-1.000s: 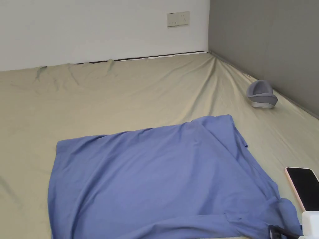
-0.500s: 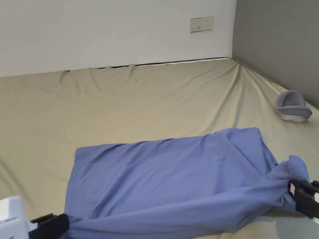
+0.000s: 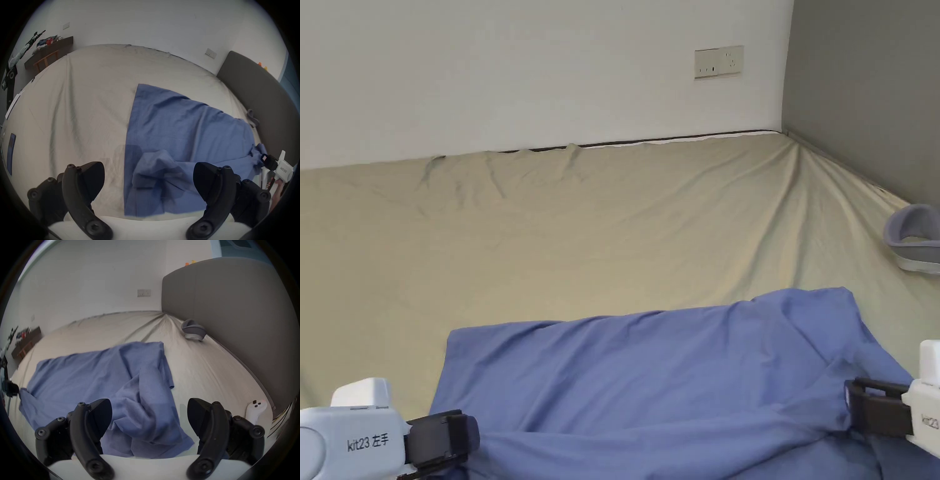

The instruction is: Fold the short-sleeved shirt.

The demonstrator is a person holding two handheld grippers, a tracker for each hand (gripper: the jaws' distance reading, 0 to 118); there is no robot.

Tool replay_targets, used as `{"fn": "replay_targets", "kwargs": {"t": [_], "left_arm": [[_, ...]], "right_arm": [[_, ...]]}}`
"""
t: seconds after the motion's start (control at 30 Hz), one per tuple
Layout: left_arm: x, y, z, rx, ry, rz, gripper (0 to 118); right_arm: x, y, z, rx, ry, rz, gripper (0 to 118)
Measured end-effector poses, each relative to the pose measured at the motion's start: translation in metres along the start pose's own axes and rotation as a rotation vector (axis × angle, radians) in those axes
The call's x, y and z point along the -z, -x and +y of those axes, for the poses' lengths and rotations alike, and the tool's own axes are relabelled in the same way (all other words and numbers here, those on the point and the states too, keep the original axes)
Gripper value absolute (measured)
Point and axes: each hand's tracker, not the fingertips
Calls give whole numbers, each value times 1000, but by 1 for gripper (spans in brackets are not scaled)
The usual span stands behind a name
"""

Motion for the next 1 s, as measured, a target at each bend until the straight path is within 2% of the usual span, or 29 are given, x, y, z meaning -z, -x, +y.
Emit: {"fn": "replay_targets", "kwargs": {"t": [0.07, 0.17, 0.2, 0.23, 0.27, 0.3, 0.33, 0.37, 0.4, 0.43, 0.47, 0.5, 0.53, 0.57, 0.6, 0.63, 0.67, 0.73, 0.97, 1.0], "left_arm": [[-20, 0, -4, -11, -26, -39, 109], [-55, -4, -16, 25, -88, -34, 109], [-66, -5, -23, 28, -100, -20, 105], [-75, -5, -30, 33, -108, -19, 94], [-87, -5, -41, 40, -121, -20, 69], [-94, -4, -52, 49, -134, -28, 20], [-98, -3, -61, 56, -142, -38, 0], [-97, -1, -72, 60, -133, -61, 0], [-100, 0, -76, 52, -105, -76, 0], [-97, 2, -82, 59, -77, -97, 0], [-94, 2, -85, 71, -85, -95, 0], [-90, 2, -84, 68, -84, -88, 1], [-86, 2, -83, 64, -74, -77, 12], [-79, -1, -84, 52, -58, -54, 31], [-72, -2, -81, 58, -61, -43, 69], [-63, -3, -78, 66, -59, -27, 69], [-51, -3, -73, 82, -43, 2, 78], [-30, -9, -70, 90, 16, 58, 117], [12, -6, -56, 105, 74, 72, 115], [13, -7, -55, 106, 74, 80, 111]], "right_arm": [[-19, -4, 2, 35, -14, -4, 98], [-57, -1, 1, 15, -93, -4, 98], [-71, 2, -1, 11, -92, -4, 97], [-84, 5, -6, 6, -106, -1, 89], [-99, 7, -14, 3, -157, 19, 72], [-111, 8, -23, 6, -196, 57, 24], [-119, 11, -30, -1, -213, 90, 0], [-123, 13, -37, 14, -199, 144, 0], [-126, 13, -47, 86, -106, 155, 0], [-133, 13, -48, 62, -160, 140, 0], [-136, 16, -53, 59, -147, 163, 0], [-138, 17, -56, 52, -149, 155, 0], [-140, 19, -57, 45, -145, 154, 0], [-141, 20, -57, 38, -138, 153, 0], [-141, 21, -57, 34, -136, 159, 0], [-140, 21, -57, 39, -140, 171, 0], [-139, 19, -55, 60, -135, 190, 0], [-135, 20, -52, 76, -130, 201, 0], [-116, 20, -40, 40, -109, 180, 0], [-110, 17, -40, 39, -104, 174, 0]]}}
